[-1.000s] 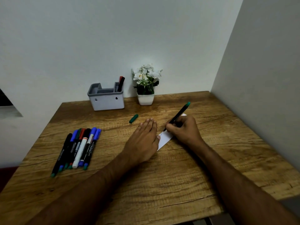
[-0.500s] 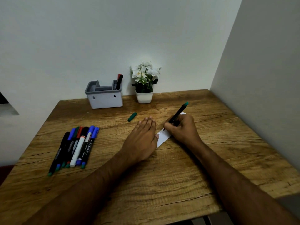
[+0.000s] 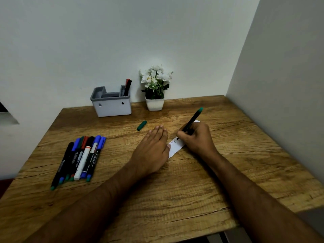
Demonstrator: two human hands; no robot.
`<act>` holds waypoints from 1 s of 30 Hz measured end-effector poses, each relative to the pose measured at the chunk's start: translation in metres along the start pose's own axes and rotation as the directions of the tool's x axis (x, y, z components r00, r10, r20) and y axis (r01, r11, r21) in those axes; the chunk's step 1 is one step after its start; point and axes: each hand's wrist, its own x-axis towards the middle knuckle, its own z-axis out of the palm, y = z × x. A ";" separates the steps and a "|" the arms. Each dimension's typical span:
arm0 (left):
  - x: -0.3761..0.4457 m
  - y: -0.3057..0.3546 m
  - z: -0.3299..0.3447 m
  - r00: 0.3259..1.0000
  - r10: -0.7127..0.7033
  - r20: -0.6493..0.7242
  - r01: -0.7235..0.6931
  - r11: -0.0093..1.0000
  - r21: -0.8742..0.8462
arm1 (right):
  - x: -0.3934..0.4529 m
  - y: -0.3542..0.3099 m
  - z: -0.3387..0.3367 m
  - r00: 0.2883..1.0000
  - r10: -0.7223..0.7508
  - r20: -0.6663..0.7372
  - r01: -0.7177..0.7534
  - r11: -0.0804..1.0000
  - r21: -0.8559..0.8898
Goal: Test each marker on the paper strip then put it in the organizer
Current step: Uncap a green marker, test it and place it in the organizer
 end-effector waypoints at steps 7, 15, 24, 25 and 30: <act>0.000 0.000 0.000 1.000 -0.003 -0.012 0.003 1.000 0.000 | 0.002 0.001 0.000 0.999 -0.005 -0.036 0.005 1.000 -0.004; 0.001 -0.002 0.002 1.000 -0.008 -0.028 0.007 1.000 -0.029 | 0.005 0.003 0.001 0.998 0.020 -0.055 -0.020 1.000 -0.008; 0.000 -0.001 -0.003 0.998 -0.018 -0.058 0.012 0.994 -0.106 | 0.005 -0.003 -0.001 0.989 0.090 -0.117 -0.078 0.991 0.106; 0.000 -0.001 -0.003 0.998 -0.022 -0.064 0.014 0.992 -0.125 | 0.005 -0.005 -0.003 0.983 0.119 -0.139 -0.098 0.984 0.148; 0.001 -0.002 -0.008 0.991 -0.069 -0.114 0.035 0.960 -0.279 | 0.008 -0.011 -0.016 0.975 0.136 -0.176 -0.079 0.951 0.298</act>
